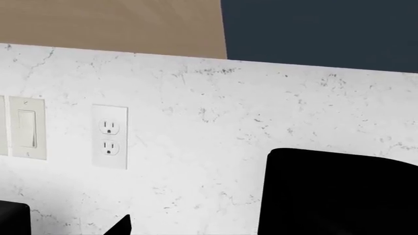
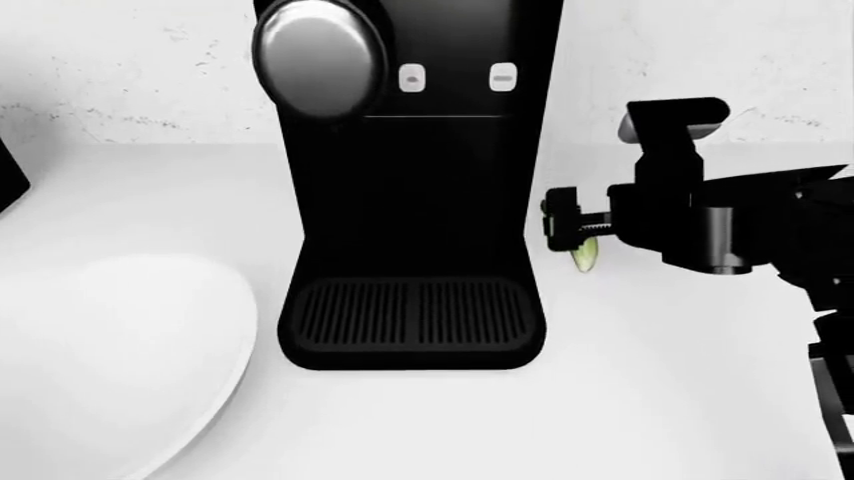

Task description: Place the two vegetables and bowl onto the tray for setting up a vegetable dip station.

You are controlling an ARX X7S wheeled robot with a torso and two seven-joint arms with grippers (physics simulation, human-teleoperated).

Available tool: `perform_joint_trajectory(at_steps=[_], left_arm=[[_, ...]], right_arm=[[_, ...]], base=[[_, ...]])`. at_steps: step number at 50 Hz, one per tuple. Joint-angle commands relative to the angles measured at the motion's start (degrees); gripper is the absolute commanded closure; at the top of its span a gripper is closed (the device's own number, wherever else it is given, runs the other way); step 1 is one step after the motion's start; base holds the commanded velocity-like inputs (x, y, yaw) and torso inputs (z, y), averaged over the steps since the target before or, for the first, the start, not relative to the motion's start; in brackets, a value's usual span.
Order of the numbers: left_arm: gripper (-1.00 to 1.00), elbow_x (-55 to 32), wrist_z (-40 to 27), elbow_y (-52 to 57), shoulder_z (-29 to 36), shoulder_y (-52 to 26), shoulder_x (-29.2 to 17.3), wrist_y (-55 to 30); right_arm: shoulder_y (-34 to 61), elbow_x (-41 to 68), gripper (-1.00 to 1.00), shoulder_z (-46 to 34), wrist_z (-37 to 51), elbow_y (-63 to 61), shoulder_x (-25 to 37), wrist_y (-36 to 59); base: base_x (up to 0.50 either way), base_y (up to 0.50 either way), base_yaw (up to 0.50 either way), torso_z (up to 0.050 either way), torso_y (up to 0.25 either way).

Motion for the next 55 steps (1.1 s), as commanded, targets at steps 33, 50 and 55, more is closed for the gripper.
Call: perform_joint_trajectory(at_steps=[33,50,55], left_arm=[[-1.00,0.1,0.0,0.0,-0.2,0.0,0.3,-0.2],[-1.00,0.0,0.1,0.0,-0.4,-0.1,0.2,-0.2],[-1.00,-0.1,0.0,0.2,-0.4,-0.1,0.2,-0.2]], right_arm=[[-3.5,3.9,-1.00,-8.6,-4.2,1.4,-5.0,0.3],[-3.8,3.7,1.00,-9.2,-3.4,1.2,-4.7,0.3],[-3.8,3.7,1.00,-9.3,-3.4,1.3,-4.8,0.1]], base=[[0.00,0.00,0.00,-0.001,0.000],[0.00,0.00,0.00,-0.002,0.000],[0.00,0.00,0.00,0.000,0.000]])
